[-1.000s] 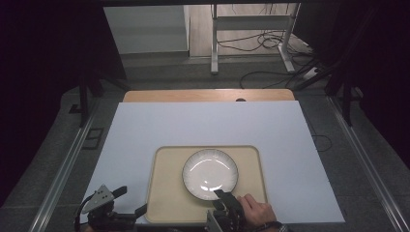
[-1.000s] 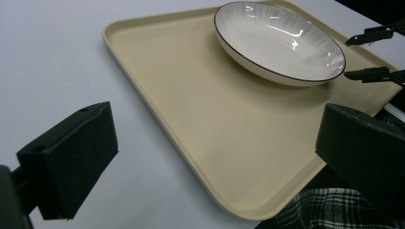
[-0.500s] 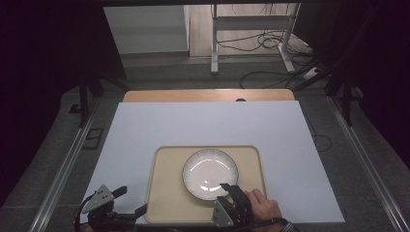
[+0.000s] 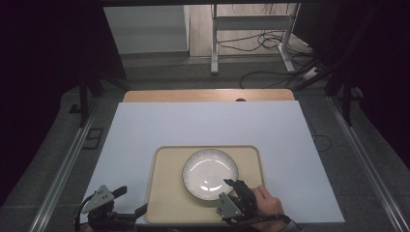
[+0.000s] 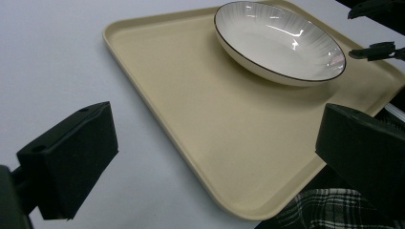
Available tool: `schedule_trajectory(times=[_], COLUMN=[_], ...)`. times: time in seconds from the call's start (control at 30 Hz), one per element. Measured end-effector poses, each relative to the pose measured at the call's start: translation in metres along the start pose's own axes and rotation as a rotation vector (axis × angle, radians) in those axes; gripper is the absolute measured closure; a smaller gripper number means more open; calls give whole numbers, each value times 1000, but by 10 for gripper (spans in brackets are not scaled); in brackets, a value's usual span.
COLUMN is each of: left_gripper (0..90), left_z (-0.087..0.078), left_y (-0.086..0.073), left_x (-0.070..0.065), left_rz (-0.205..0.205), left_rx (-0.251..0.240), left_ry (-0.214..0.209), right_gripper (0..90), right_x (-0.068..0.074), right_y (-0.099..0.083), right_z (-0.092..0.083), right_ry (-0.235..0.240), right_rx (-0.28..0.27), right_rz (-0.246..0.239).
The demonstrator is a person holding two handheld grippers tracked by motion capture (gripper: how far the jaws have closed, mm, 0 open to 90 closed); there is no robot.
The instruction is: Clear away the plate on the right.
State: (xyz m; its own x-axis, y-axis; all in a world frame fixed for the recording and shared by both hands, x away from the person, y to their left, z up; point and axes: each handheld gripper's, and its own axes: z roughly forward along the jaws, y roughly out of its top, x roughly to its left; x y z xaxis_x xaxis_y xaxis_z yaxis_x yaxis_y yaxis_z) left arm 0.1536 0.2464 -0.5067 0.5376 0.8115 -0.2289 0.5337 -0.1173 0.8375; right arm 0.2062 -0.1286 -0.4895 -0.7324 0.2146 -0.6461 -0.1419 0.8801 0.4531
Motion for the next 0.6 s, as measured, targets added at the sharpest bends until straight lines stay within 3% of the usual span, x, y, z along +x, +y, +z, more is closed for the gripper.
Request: schedule_trajectory(times=[0.6], left_gripper=[3], left_z=[0], left_y=[0], left_x=[0], left_rz=[0], left_rx=[0], left_ry=[-1], right_gripper=[415], right_x=[-21], right_y=[-15], right_z=[3], right_ry=[51], right_rx=[1], right_rz=[165])
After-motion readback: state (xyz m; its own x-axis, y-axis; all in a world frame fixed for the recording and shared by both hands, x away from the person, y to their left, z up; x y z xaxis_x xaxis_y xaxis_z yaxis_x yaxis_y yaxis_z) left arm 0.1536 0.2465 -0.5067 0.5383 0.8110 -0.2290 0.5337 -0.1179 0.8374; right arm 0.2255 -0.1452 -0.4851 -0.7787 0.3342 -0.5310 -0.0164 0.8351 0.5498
